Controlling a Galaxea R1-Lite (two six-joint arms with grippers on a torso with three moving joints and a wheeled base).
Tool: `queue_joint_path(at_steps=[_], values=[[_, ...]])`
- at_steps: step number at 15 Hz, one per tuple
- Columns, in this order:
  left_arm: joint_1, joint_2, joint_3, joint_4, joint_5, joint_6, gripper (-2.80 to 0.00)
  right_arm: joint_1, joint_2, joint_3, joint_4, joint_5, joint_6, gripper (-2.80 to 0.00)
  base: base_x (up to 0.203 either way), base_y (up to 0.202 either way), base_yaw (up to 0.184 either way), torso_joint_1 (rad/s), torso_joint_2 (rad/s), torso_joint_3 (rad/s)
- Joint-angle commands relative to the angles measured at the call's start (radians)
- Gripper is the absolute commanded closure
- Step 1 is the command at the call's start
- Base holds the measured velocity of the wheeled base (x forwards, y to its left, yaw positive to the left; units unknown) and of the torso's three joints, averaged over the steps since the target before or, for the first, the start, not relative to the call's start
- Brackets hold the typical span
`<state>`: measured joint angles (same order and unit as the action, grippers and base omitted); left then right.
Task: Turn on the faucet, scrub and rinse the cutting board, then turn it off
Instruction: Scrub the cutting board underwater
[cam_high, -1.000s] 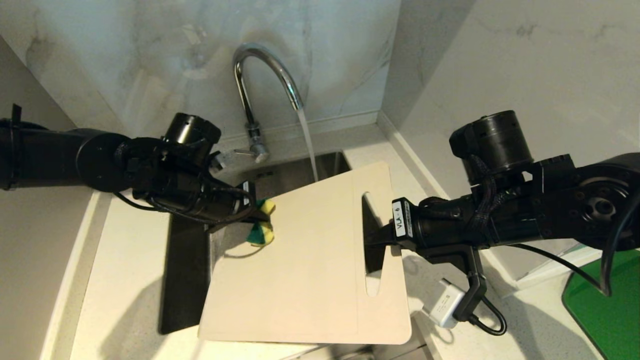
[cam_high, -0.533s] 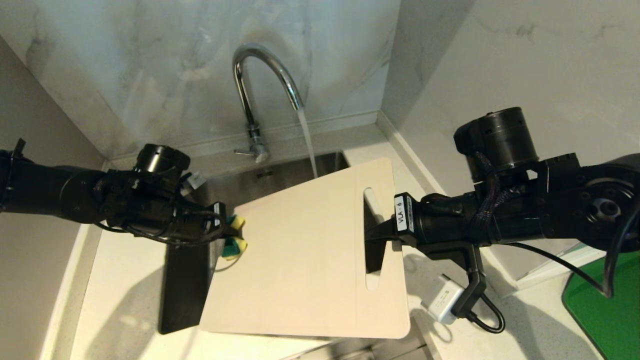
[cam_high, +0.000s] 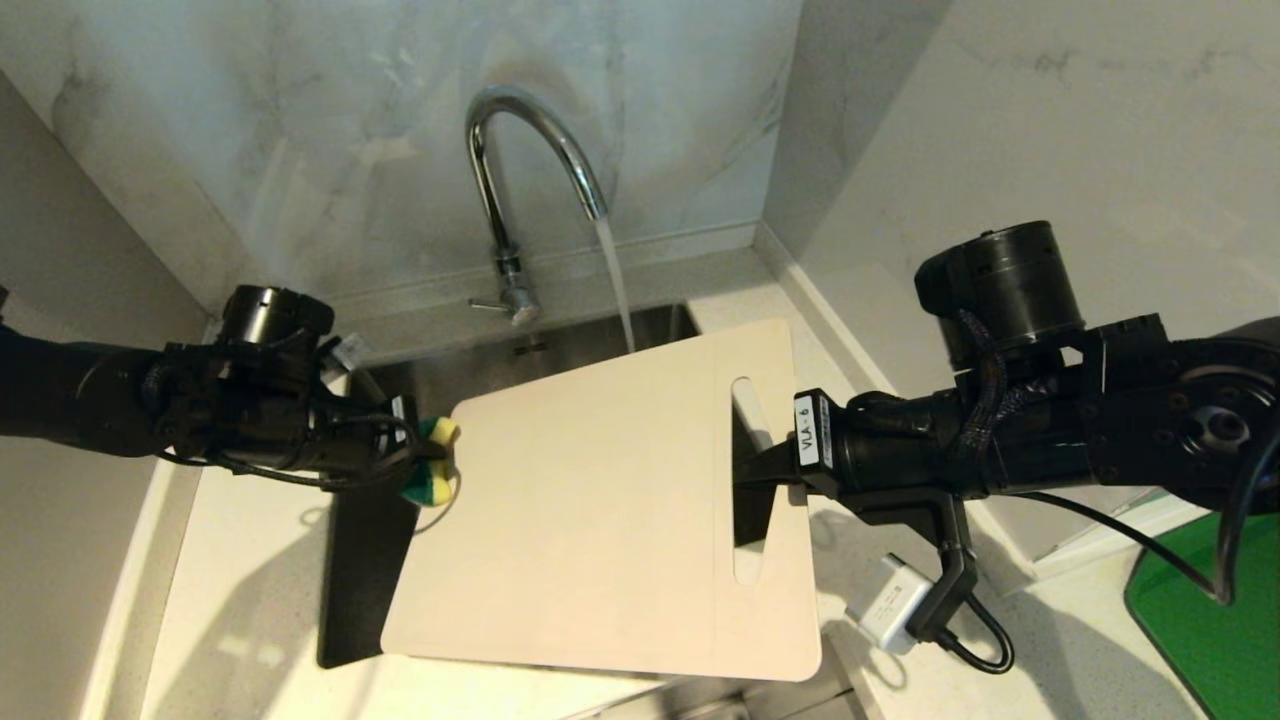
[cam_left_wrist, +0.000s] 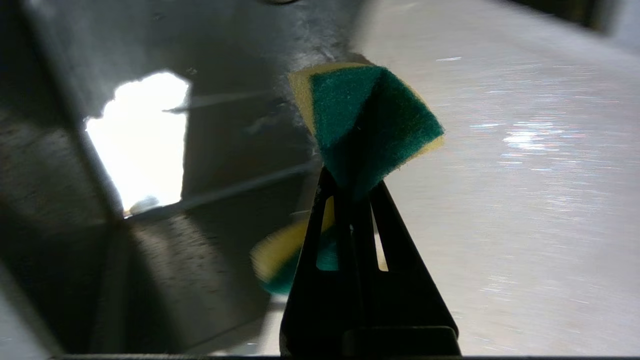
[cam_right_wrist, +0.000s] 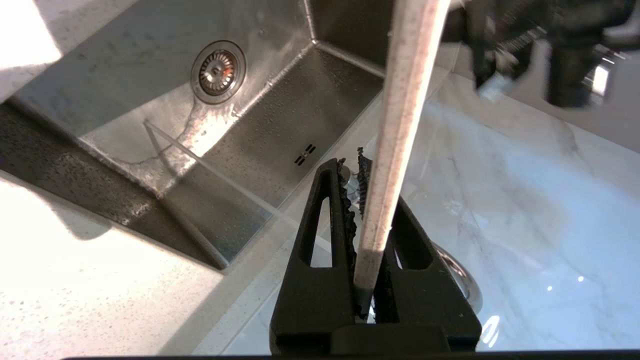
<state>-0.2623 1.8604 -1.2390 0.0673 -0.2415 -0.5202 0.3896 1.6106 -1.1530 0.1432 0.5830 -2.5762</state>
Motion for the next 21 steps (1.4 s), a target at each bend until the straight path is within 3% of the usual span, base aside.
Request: queue_joint_path(at_steps=[1, 7, 10, 16, 19, 21], values=[[-0.075, -0.070, -0.034, 0.019, -0.001, -0.029, 0.00, -0.003, -0.003, 0.002, 0.002, 0.003, -0.015, 0.00, 0.000, 0.000, 0.000, 0.000, 0.00, 0.000], [-0.416, -0.126, -0.213, 0.198, 0.015, -0.179, 0.00, -0.005, -0.006, 0.001, 0.003, 0.003, -0.015, 0.00, 0.000, 0.000, 0.000, 0.000, 0.00, 0.000], [-0.526, -0.102, -0.279, 0.265, 0.057, -0.240, 0.00, -0.005, -0.008, 0.001, 0.003, 0.003, -0.013, 0.00, 0.000, 0.000, 0.000, 0.000, 0.00, 0.000], [-0.472, -0.092, -0.220, 0.262, 0.067, -0.230, 0.00, -0.005, -0.006, 0.001, 0.003, 0.003, -0.012, 0.00, 0.000, 0.000, 0.000, 0.000, 0.00, 0.000], [-0.426, -0.093, -0.127, 0.252, 0.065, -0.206, 0.00, -0.005, -0.006, 0.002, 0.002, 0.003, -0.012, 0.00, 0.000, 0.000, 0.000, 0.000, 0.00, 0.000], [-0.393, -0.102, -0.037, 0.187, 0.063, -0.200, 0.00, -0.005, -0.005, 0.003, 0.065, 0.003, -0.012, 0.00, 0.000, 0.000, 0.000, 0.000, 0.00, 0.000]])
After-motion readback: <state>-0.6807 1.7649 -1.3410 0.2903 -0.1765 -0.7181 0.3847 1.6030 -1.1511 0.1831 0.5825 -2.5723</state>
